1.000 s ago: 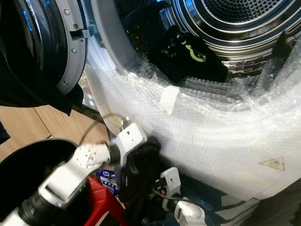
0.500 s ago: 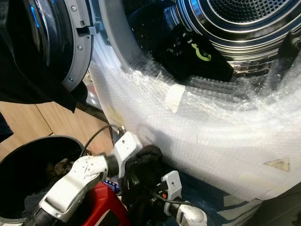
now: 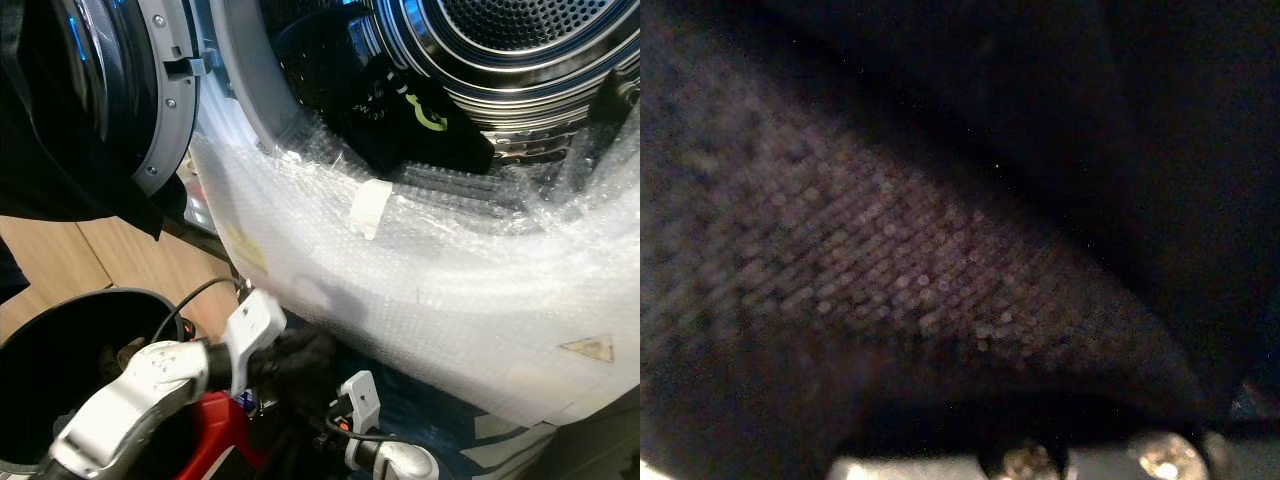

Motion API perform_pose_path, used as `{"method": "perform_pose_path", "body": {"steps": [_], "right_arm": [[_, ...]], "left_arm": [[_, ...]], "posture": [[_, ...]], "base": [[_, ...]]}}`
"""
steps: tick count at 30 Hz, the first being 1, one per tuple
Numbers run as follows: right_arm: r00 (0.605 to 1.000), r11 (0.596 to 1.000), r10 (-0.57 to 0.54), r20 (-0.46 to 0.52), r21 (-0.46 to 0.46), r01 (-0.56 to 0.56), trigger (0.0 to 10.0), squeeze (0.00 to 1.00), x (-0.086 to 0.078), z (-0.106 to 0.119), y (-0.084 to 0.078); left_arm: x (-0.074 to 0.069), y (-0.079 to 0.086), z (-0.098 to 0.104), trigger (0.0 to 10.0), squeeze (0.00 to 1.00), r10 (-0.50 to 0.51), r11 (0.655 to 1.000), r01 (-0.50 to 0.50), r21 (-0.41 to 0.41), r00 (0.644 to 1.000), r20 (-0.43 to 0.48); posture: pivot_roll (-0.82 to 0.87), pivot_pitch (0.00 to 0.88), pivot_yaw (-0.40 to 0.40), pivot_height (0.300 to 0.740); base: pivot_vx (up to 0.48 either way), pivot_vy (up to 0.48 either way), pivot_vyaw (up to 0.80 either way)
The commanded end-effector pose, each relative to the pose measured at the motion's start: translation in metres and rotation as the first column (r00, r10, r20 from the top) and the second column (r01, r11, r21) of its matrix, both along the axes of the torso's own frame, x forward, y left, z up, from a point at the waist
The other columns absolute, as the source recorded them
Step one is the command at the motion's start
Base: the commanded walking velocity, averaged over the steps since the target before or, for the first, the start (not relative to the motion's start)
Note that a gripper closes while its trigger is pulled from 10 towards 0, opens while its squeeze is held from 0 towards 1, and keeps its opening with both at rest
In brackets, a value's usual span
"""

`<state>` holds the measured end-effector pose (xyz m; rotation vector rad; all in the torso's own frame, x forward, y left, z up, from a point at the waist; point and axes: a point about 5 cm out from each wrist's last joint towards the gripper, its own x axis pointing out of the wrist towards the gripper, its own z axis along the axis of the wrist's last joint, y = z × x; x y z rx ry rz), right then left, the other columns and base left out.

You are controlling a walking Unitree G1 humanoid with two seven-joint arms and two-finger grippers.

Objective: Clothes washing

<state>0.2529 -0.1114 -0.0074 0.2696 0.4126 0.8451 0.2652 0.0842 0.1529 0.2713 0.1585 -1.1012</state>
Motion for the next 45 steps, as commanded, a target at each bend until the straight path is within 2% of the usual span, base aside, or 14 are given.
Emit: {"method": "perform_pose_path", "body": {"steps": [1, 11, 14, 16, 18, 19, 20, 21, 23, 26, 30, 38, 40, 45], "right_arm": [[1.000, 1.000, -0.007, 0.016, 0.013, 0.007, 0.0, 0.00, 0.002, 0.003, 0.000], [0.999, 0.999, -0.031, 0.018, 0.013, 0.031, 0.0, 0.00, 0.001, 0.002, -0.002], [1.000, 1.000, -0.015, 0.027, 0.017, 0.015, 0.0, 0.00, 0.000, 0.003, -0.003], [0.999, 1.000, 0.011, 0.044, 0.013, -0.012, 0.0, 0.00, -0.002, 0.005, -0.007], [0.998, 1.000, 0.021, 0.051, 0.014, -0.021, 0.0, 0.00, -0.002, 0.006, -0.007], [0.997, 0.999, 0.034, 0.064, 0.013, -0.035, 0.0, 0.00, -0.003, 0.008, -0.009], [0.997, 0.999, 0.034, 0.064, 0.013, -0.035, 0.0, 0.00, -0.003, 0.008, -0.009], [0.995, 0.998, 0.060, 0.080, 0.023, -0.062, 0.0, 0.00, -0.004, 0.011, -0.009], [0.993, 0.997, 0.074, 0.087, 0.029, -0.077, 0.0, 0.00, -0.005, 0.012, -0.008], [0.982, 0.987, 0.145, 0.119, 0.050, -0.152, 0.0, 0.00, -0.012, 0.018, -0.005], [0.977, 0.986, 0.152, 0.151, 0.047, -0.161, 0.0, 0.00, -0.013, 0.025, -0.003], [0.957, 0.975, 0.176, 0.230, 0.095, -0.202, 0.0, 0.00, -0.029, 0.048, 0.000], [0.945, 0.969, 0.188, 0.267, 0.106, -0.222, 0.0, 0.00, -0.028, 0.058, 0.002], [0.821, 0.902, 0.279, 0.498, 0.157, -0.401, 0.0, 0.00, -0.024, 0.133, 0.009]], "left_arm": [[0.002, 0.009, 0.013, 10.0, 1.00, 0.010, 0.999, -0.012, 0.039, 0.998, 0.058], [-0.005, 0.039, 0.034, 10.0, 1.00, 0.051, 0.990, -0.065, 0.123, 0.993, 0.110], [0.003, 0.058, 0.046, 10.0, 1.00, 0.173, 0.974, -0.195, 0.116, 0.970, 0.171], [0.021, 0.081, 0.051, 10.0, 1.00, 0.411, 0.899, -0.436, 0.049, 0.877, 0.250], [0.025, 0.087, 0.051, 10.0, 1.00, 0.468, 0.867, -0.497, 0.043, 0.841, 0.273], [0.030, 0.100, 0.046, 10.0, 0.55, 0.548, 0.805, -0.590, 0.061, 0.779, 0.306], [0.030, 0.100, 0.046, 10.0, 0.55, 0.548, 0.805, -0.590, 0.061, 0.779, 0.306], [0.032, 0.112, 0.038, 10.0, 0.00, 0.602, 0.754, -0.652, 0.081, 0.735, 0.311], [0.033, 0.117, 0.035, 10.0, 0.00, 0.619, 0.738, -0.670, 0.086, 0.722, 0.311], [0.035, 0.140, 0.016, 10.0, 0.00, 0.733, 0.624, -0.779, 0.070, 0.613, 0.294], [0.030, 0.152, -0.008, 10.0, 0.00, 0.803, 0.548, -0.836, 0.021, 0.533, 0.267], [-0.004, 0.205, -0.034, 10.0, 0.00, 0.949, 0.129, -0.985, -0.119, 0.088, 0.303], [-0.007, 0.208, -0.037, 10.0, 0.00, 0.950, 0.101, -0.987, -0.124, 0.059, 0.305], [-0.008, 0.200, -0.050, 10.0, 0.00, 0.949, 0.143, -0.983, -0.119, 0.103, 0.297]], "posture": [[0.20, 0.010, 0.030, 0.740], [0.20, 0.034, 0.045, 0.740], [0.19, 0.035, 0.045, 0.740], [0.20, 0.035, 0.045, 0.740], [0.20, 0.035, 0.042, 0.740], [0.19, 0.033, 0.041, 0.740], [0.19, 0.033, 0.041, 0.740], [0.19, 0.029, 0.043, 0.740], [0.18, 0.027, 0.044, 0.740], [0.17, 0.022, 0.047, 0.740], [0.16, 0.013, 0.053, 0.740], [0.17, 0.000, 0.053, 0.740], [0.16, 0.000, 0.052, 0.740], [0.16, 0.000, 0.054, 0.740]], "base": [[0.000, 0.000, 0.00], [0.000, 0.000, 0.00], [0.000, 0.000, 0.00], [0.000, 0.000, 0.00], [0.000, 0.000, 0.00], [0.000, 0.000, 0.00], [0.000, 0.000, 0.00], [0.000, 0.000, 0.00], [0.000, 0.000, 0.00], [0.000, 0.000, 0.00], [0.000, 0.000, 0.00], [0.000, 0.000, 0.00], [0.000, 0.000, 0.00], [0.000, 0.000, 0.00]]}}
